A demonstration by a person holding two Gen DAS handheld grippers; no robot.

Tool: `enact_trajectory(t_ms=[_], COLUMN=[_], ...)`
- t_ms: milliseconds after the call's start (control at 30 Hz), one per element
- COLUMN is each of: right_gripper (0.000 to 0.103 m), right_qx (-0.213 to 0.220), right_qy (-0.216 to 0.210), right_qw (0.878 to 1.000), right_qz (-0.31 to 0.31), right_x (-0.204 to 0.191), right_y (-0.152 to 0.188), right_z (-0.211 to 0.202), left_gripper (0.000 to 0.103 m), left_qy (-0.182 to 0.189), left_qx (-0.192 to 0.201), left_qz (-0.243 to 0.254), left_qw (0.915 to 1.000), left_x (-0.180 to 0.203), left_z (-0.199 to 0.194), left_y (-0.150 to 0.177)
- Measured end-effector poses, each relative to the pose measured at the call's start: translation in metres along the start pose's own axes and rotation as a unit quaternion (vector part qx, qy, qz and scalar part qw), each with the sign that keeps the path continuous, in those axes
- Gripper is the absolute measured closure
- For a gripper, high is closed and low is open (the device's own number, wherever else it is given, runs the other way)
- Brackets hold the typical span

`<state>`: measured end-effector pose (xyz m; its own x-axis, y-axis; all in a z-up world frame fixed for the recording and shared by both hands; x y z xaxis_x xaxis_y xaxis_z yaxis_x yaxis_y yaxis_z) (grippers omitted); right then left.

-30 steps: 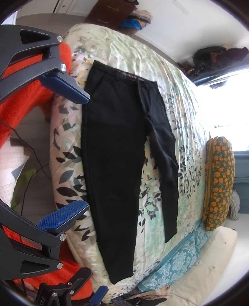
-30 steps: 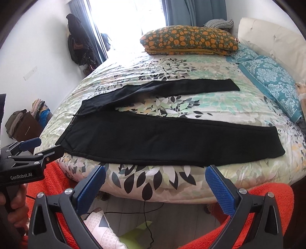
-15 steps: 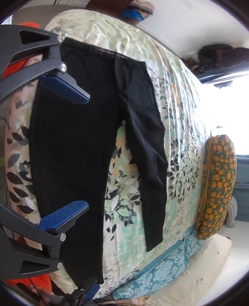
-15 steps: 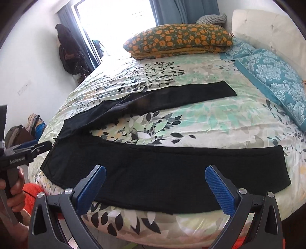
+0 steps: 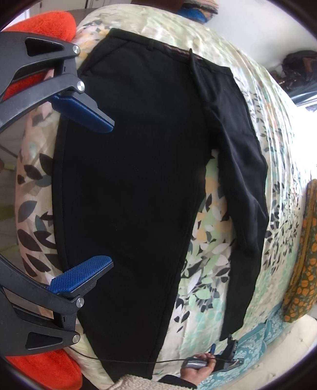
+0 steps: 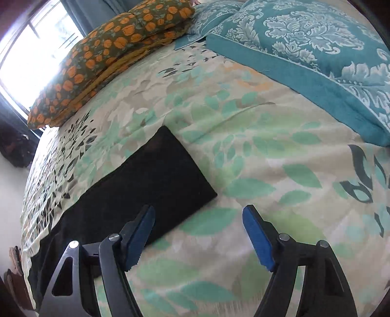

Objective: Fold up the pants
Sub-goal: 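Reach the right gripper to the angled trouser leg hem and close, then lift the held leg with the right gripper and lay it onto the other leg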

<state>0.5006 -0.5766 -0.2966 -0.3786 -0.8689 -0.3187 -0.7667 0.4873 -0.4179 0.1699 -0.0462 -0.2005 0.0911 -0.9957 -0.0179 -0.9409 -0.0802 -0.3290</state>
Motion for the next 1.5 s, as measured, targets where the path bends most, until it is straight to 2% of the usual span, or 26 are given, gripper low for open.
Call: enact_trajectory(t_ms=[67,100,133,200,300,333,433,533,567,600,633,667,767,833,900,967,1000,1033,1067,1133,1200,1267,1333,1433,1467,1500], right_gripper=[0.026,0.06,0.084,0.084,0.084,0.084,0.084,0.079,0.06,0.024,0.01,0.004,0.004,0.004,0.004,0.004,0.004,0.004,0.004,0.002,0.002,0.003,0.003,0.003,0.003,0.003], right_qx=[-0.016,-0.012,-0.02,-0.024,0.013,0.019,-0.015,0.006,0.012,0.014,0.017,0.034,0.081,0.082,0.056,0.026,0.014,0.003,-0.012,-0.087,-0.052,-0.045,-0.041,-0.066,-0.07,-0.074], right_qy=[0.009,0.02,0.027,0.04,0.063,0.084,0.109,0.105,0.102,0.106,0.116,0.13,0.12,0.066,0.018,-0.021,-0.035,-0.04,-0.043,-0.029,0.009,-0.023,-0.062,-0.119,-0.131,-0.135], right_qw=[1.0,1.0,0.998,0.993,0.984,0.982,0.985,0.985,0.987,0.987,0.986,0.984,0.98,0.981,0.978,0.97,0.964,0.958,0.952,0.939,0.93,0.929,0.931,0.921,0.915,0.911], right_qz=[0.006,-0.014,-0.049,-0.108,-0.164,-0.166,-0.137,-0.135,-0.127,-0.119,-0.115,-0.113,-0.137,-0.161,-0.198,-0.241,-0.263,-0.284,-0.302,-0.33,-0.364,-0.365,-0.356,-0.366,-0.374,-0.383], right_x=[-0.001,-0.008,-0.019,-0.036,-0.036,-0.026,0.005,0.006,0.008,0.01,0.01,0.008,-0.018,-0.052,-0.095,-0.141,-0.161,-0.18,-0.194,-0.21,-0.222,-0.241,-0.267,-0.32,-0.336,-0.351], right_y=[-0.011,-0.014,-0.017,-0.015,-0.017,-0.017,-0.009,-0.001,0.0,0.001,0.002,0.004,0.02,0.038,0.063,0.092,0.107,0.12,0.133,0.159,0.173,0.178,0.183,0.205,0.215,0.226], right_z=[0.021,0.024,0.026,0.019,-0.01,-0.013,0.001,0.002,0.001,-0.002,-0.006,-0.015,-0.05,-0.064,-0.064,-0.051,-0.043,-0.032,-0.019,0.019,0.014,-0.003,-0.018,-0.02,-0.018,-0.012], left_gripper=[0.002,0.002,0.002,0.002,0.002,0.002,0.002,0.002,0.002,0.002,0.002,0.002,0.002,0.002,0.002,0.0,0.0,0.0,0.0,0.001,0.002,0.001,0.001,0.001,0.0,0.0], left_qy=[-0.003,-0.003,-0.003,-0.001,0.003,0.006,0.01,0.017,0.019,0.02,0.012,-0.003,-0.058,-0.12,-0.188,-0.23,-0.224,-0.188,-0.171,-0.171,-0.155,-0.152,-0.17,-0.194,-0.192,-0.169], left_qx=[-0.01,-0.013,-0.015,-0.013,-0.006,-0.005,-0.015,-0.017,-0.016,-0.009,0.006,0.03,0.09,0.112,0.096,0.047,0.031,0.042,0.047,0.027,0.047,0.075,0.078,0.046,0.03,0.033], left_qz=[-0.005,-0.005,-0.004,-0.002,0.001,0.002,0.011,0.019,0.022,0.022,0.016,0.008,-0.01,-0.02,-0.035,-0.052,-0.063,-0.084,-0.102,-0.115,-0.118,-0.107,-0.097,-0.125,-0.134,-0.145], left_qw=[0.9999,0.9999,0.9999,0.9999,1.0,1.0,0.9998,0.9995,0.9994,0.9995,0.9998,0.9995,0.9941,0.9862,0.9768,0.9708,0.9721,0.9776,0.9788,0.9781,0.9798,0.9798,0.9776,0.9719,0.9718,0.9743], left_x=[0.0,0.001,0.002,0.003,0.007,0.009,0.016,0.018,0.016,0.011,0.003,-0.007,-0.037,-0.057,-0.08,-0.106,-0.119,-0.131,-0.14,-0.15,-0.155,-0.157,-0.161,-0.186,-0.194,-0.202], left_z=[0.009,0.013,0.015,0.017,0.015,0.016,0.019,0.019,0.019,0.018,0.019,0.019,0.04,0.067,0.101,0.136,0.148,0.148,0.145,0.134,0.114,0.101,0.103,0.131,0.143,0.149], left_y=[-0.004,-0.006,-0.008,-0.011,-0.013,-0.013,-0.013,-0.016,-0.021,-0.029,-0.042,-0.058,-0.117,-0.15,-0.169,-0.172,-0.167,-0.163,-0.158,-0.156,-0.157,-0.159,-0.165,-0.167,-0.164,-0.16])
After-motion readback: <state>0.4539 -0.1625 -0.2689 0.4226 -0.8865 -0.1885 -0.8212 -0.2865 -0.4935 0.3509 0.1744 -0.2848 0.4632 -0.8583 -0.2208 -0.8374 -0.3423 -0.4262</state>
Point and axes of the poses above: each gripper's, at about its wrist camera, not at the fingertips, and z roughly the way its jaws point, x to its right, y to its underside, the point moved 1 cm from there along z, roughly the way its jaws point, and after that the axes turned 1 degree about -z, right-handed, at the moved point
